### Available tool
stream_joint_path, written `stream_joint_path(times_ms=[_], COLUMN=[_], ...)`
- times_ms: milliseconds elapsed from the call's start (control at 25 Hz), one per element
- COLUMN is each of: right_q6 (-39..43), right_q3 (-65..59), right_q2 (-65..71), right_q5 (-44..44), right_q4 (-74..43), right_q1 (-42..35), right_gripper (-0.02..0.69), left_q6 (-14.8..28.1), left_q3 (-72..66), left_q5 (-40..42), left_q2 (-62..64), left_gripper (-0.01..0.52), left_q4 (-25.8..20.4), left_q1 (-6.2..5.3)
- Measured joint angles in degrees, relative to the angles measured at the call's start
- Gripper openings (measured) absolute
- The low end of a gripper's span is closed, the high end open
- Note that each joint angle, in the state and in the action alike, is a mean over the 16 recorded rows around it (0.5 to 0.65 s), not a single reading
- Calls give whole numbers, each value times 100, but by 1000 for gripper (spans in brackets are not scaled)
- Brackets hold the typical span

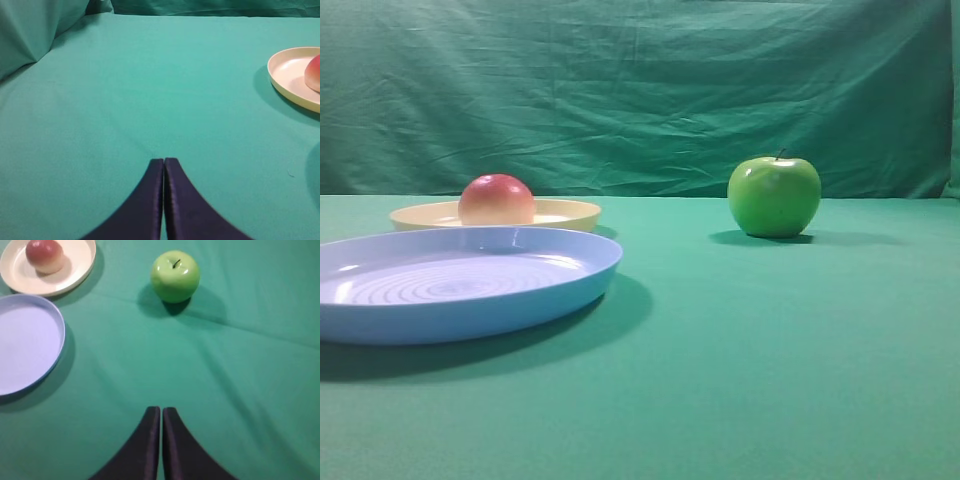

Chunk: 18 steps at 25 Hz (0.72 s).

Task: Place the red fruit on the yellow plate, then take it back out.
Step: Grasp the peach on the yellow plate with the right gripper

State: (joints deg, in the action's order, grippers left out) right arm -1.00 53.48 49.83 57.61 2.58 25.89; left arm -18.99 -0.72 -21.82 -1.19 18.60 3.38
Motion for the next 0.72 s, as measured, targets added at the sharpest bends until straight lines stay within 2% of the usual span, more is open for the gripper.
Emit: stream_joint_path(times_ms=[240,720], right_q6=[-176,-1135], right_q3=[450,1237], right_q2=[720,2410], right_q5=[55,-896], right_q4=[138,536], right_q1=[23,39], right_gripper=[0,0], left_q6=[0,0], left_q3=[0,0], left_q5=[0,0], left_q2=[0,0], left_gripper=[0,0], left_q4=[0,0], left_q1=[0,0])
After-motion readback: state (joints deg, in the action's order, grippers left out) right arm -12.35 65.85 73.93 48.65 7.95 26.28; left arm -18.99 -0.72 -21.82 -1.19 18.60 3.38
